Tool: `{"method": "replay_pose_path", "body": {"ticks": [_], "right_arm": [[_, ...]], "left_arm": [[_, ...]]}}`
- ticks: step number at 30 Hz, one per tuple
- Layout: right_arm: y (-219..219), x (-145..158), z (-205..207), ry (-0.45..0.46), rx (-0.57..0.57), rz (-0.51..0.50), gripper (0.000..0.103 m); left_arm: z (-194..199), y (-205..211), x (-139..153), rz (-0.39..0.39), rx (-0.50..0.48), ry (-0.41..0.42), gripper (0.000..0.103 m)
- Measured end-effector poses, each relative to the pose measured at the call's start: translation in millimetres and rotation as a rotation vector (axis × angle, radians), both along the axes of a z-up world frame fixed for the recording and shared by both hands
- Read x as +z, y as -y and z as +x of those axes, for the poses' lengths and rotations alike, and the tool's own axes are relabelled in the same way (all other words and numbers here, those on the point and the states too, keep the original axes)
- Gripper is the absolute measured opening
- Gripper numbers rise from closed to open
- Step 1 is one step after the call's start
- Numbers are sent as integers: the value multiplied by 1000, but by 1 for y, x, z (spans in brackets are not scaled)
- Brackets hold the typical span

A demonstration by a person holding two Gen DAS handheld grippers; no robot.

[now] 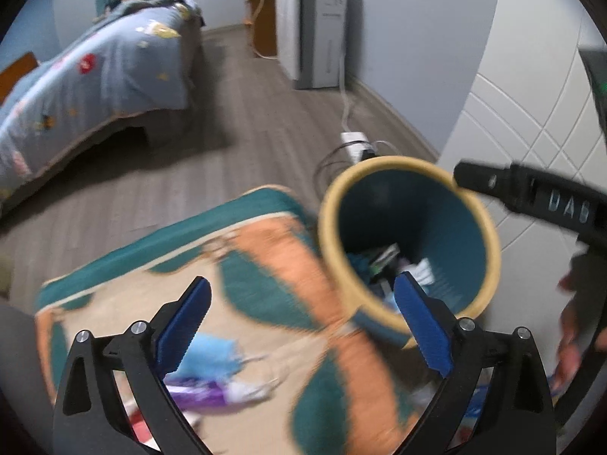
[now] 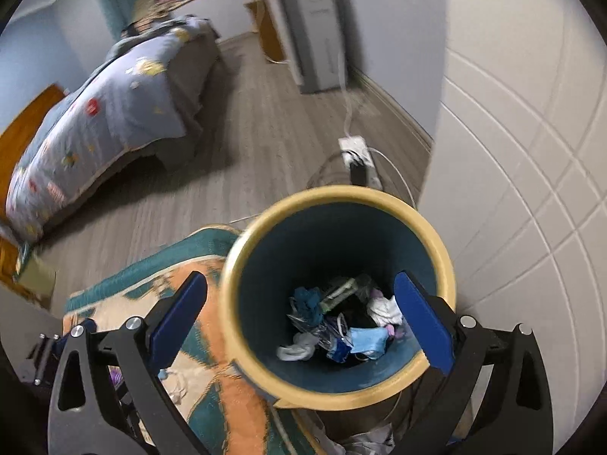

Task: Collect trash
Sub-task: 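Move both tools from the bin back over the cushion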

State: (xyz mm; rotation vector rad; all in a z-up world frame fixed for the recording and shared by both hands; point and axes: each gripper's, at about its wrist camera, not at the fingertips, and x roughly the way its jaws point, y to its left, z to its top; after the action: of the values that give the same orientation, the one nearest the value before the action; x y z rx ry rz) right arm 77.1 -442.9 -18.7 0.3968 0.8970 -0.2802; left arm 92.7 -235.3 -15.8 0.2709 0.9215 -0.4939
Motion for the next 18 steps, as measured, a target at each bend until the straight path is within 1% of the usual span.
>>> {"method": "replay_pose_path", "body": {"ticks": [2, 5, 7, 10, 11, 13, 18], "right_arm": [[-23, 12, 0, 17, 45, -59, 97], [-67, 27, -3, 32, 145, -176, 97], [-91, 31, -5, 28, 198, -249, 97], [-122, 37, -10, 18, 248, -360, 97], [-132, 40, -12, 23, 259, -378, 97], [-146, 44, -16, 26, 272, -377, 97], [-183, 46, -18, 16, 302, -403, 97]], "left_arm": [[-7, -23, 8, 11, 26, 24, 97], [-15, -61, 22, 11, 82, 41, 97], [-20, -88, 32, 1, 123, 47, 97], [-27, -121, 41, 8, 167, 59, 97], [-30, -130, 43, 10, 177, 61, 97], [-37, -150, 45, 21, 194, 68, 98], [-53, -187, 43, 84, 220, 89, 98]]}}
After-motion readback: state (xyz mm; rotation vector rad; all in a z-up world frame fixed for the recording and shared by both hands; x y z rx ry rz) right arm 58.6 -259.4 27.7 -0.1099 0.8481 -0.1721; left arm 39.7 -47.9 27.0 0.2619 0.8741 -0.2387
